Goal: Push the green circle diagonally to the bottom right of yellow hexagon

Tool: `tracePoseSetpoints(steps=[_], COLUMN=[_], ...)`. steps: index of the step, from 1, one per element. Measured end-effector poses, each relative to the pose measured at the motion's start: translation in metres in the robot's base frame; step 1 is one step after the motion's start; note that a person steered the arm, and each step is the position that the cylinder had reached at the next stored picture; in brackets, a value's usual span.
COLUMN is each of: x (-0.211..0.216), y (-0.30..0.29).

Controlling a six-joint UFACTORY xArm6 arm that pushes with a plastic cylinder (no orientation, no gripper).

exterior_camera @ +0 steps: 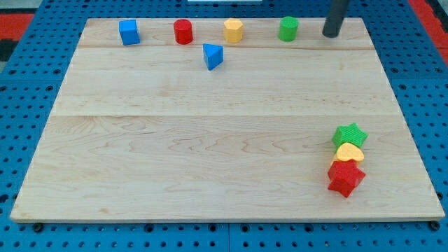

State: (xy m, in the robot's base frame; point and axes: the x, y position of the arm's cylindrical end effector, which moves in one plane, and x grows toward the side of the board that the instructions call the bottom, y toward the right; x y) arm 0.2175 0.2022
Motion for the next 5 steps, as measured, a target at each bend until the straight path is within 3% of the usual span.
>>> tracePoseSetpoints(steps=[1,3,5], x=[-0.025,-0.017,0.026], y=[-0.012,-0.085,-0.097])
